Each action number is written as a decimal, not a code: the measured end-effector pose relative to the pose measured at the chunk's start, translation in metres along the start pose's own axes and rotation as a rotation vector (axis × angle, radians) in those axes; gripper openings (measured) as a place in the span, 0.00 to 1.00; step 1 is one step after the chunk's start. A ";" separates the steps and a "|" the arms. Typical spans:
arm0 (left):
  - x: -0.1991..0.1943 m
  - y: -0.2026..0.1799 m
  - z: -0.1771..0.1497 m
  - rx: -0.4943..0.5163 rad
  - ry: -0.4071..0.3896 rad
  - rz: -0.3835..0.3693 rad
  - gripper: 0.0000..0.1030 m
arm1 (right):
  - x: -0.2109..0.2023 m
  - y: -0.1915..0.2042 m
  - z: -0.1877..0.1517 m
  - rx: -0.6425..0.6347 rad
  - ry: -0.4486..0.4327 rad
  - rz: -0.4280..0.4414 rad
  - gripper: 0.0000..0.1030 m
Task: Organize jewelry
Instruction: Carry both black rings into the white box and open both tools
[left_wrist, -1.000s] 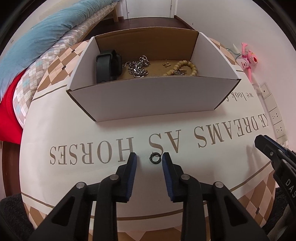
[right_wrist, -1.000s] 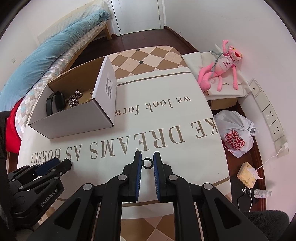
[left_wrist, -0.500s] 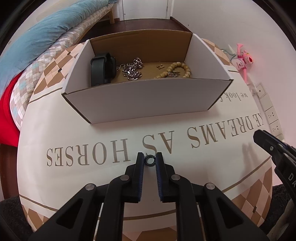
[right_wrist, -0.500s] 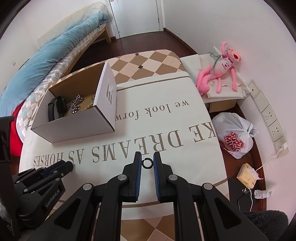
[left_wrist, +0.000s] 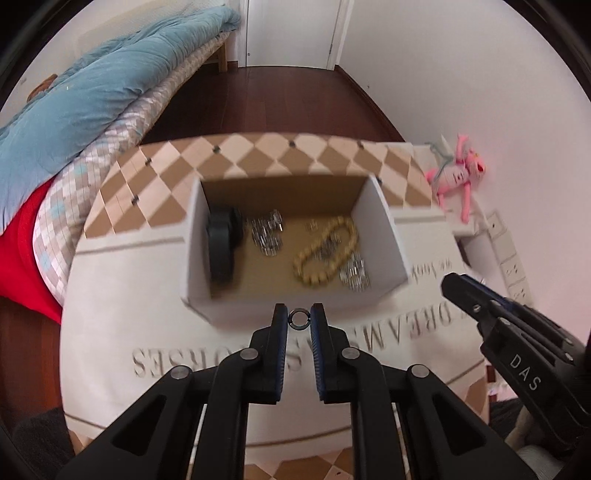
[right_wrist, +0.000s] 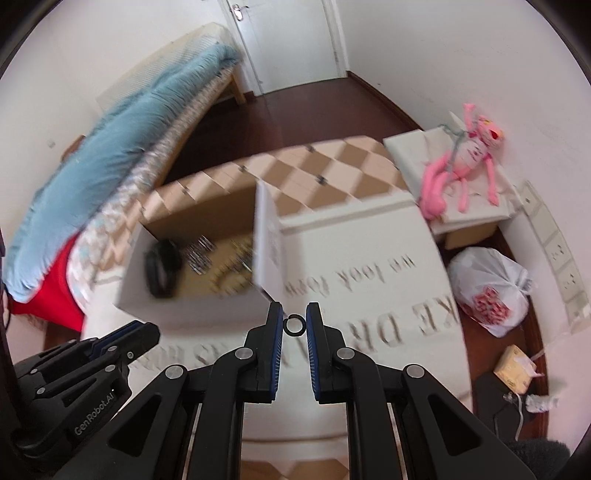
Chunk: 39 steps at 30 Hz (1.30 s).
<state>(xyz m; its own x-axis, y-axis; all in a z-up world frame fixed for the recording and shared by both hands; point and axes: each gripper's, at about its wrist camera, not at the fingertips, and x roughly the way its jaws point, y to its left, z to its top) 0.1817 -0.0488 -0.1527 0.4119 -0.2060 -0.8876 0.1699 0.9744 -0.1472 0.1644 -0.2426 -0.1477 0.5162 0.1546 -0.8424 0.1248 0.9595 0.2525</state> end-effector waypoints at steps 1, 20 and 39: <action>0.000 0.006 0.012 -0.018 0.008 -0.020 0.09 | 0.002 0.005 0.011 0.002 0.001 0.024 0.13; 0.017 0.058 0.108 -0.124 0.100 0.033 0.72 | 0.075 0.026 0.090 0.016 0.238 0.124 0.38; 0.016 0.058 0.037 -0.052 0.089 0.245 1.00 | 0.049 0.032 0.052 -0.197 0.204 -0.233 0.98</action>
<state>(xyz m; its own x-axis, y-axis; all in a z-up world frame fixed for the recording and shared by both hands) 0.2312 0.0010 -0.1591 0.3544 0.0434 -0.9341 0.0276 0.9980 0.0568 0.2376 -0.2166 -0.1559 0.3114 -0.0490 -0.9490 0.0436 0.9984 -0.0372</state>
